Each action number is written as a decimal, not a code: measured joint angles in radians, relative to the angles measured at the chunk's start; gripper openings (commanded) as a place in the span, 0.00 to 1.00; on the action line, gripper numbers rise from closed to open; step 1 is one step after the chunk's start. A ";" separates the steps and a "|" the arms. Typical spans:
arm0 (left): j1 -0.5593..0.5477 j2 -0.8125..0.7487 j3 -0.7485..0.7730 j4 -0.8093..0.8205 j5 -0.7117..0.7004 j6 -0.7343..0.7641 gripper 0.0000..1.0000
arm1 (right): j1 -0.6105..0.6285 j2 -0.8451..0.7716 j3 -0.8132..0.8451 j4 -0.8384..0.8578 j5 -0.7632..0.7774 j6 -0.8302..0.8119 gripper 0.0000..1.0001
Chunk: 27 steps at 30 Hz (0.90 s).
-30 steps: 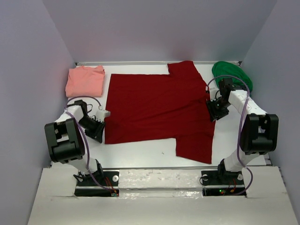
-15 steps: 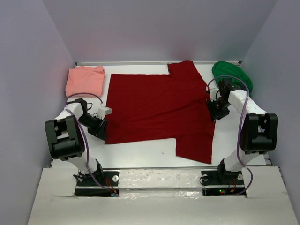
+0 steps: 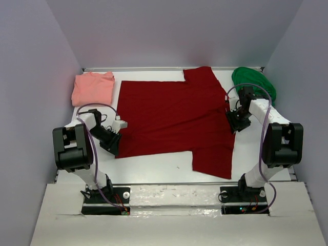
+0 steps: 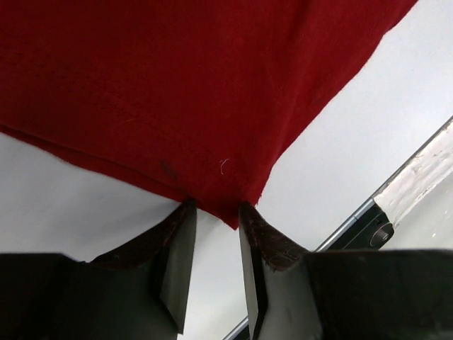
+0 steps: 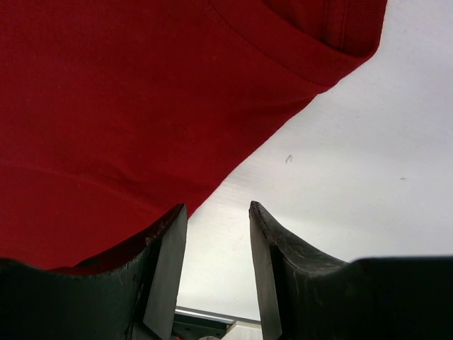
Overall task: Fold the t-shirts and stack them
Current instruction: Grap the side of the flattened tshirt closest away from the robot with both arms
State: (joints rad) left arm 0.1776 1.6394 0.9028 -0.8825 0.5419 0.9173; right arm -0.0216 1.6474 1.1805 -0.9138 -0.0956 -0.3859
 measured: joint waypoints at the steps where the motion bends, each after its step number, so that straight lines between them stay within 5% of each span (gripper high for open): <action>1: -0.006 0.000 -0.010 0.011 -0.006 -0.004 0.36 | 0.000 0.000 0.000 0.000 0.000 0.000 0.46; 10: -0.041 0.000 -0.036 0.020 -0.024 -0.039 0.29 | 0.000 0.004 -0.004 0.003 0.010 0.000 0.45; 15: -0.055 0.000 -0.039 0.029 -0.035 -0.059 0.00 | 0.000 0.004 -0.016 0.005 0.026 -0.005 0.45; 27: -0.075 -0.090 -0.056 0.065 -0.068 -0.070 0.00 | -0.006 -0.076 -0.086 -0.055 0.072 -0.048 0.48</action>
State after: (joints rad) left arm 0.1028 1.5494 0.8463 -0.8177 0.4740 0.8474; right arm -0.0280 1.5715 1.0943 -0.9691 -0.0231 -0.4335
